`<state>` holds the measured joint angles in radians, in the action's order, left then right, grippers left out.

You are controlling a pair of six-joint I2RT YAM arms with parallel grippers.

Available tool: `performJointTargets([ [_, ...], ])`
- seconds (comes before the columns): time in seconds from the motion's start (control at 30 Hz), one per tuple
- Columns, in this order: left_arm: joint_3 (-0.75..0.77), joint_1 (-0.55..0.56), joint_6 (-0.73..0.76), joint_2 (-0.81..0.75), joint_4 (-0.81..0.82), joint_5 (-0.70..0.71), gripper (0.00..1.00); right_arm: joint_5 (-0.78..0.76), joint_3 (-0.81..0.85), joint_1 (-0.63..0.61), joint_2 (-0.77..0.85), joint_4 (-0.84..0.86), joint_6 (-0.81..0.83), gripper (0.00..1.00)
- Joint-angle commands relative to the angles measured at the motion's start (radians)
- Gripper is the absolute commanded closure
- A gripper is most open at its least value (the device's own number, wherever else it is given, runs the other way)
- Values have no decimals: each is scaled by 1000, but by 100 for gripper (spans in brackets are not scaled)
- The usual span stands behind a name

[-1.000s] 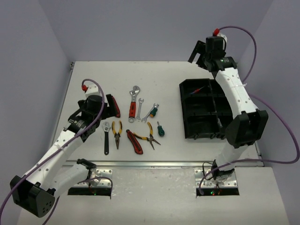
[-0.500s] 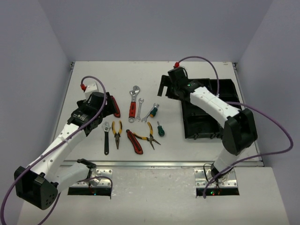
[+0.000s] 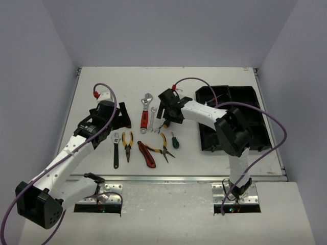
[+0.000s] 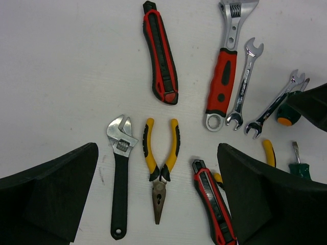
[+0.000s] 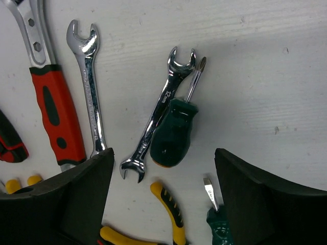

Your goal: Sort the tools into containers

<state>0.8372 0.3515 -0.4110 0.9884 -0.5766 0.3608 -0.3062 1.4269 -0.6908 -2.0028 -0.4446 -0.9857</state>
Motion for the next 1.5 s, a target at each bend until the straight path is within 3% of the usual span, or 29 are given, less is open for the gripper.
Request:
performJointTargets([
  [0.0, -5, -9, 24, -51, 49, -46, 0, -71, 32, 1, -59, 30, -64, 30],
  [0.07, -6, -9, 29, -48, 52, -62, 0, -70, 41, 2, -73, 27, -65, 36],
  [0.27, -3, -9, 41, -28, 55, -100, 0, -36, 64, 2, -138, 14, -73, 36],
  [0.33, -4, -9, 41, -33, 55, -99, 0, -47, 55, 3, -132, 7, -81, 48],
  [0.43, -5, -9, 45, -36, 57, -104, 0, -67, 8, 2, -90, 24, -87, 74],
  [0.5, -6, -9, 47, -37, 58, -110, 0, -75, -11, 3, -71, 28, -87, 80],
  [0.57, -5, -9, 49, -34, 60, -117, 0, -96, -21, 4, -35, 28, -74, 94],
  [0.63, -3, -9, 51, -34, 60, -122, 0, -94, -25, 12, -14, 29, -56, 100],
  [0.83, -7, -8, 52, -43, 60, -114, 0, -114, -5, 64, 141, 1, 78, 100],
  [0.97, -4, -9, 52, -53, 57, -97, 0, -119, -20, 197, 257, -9, 173, 100],
  [1.03, -1, -9, 51, -61, 54, -91, 0, -92, -6, 328, 303, -27, 222, 100],
  [1.17, -3, -9, 49, -75, 53, -88, 0, -66, 107, 565, 264, -90, 284, 100],
  [1.47, -3, -9, 47, -85, 48, -82, 0, -111, 354, 818, 32, -186, 291, 99],
])
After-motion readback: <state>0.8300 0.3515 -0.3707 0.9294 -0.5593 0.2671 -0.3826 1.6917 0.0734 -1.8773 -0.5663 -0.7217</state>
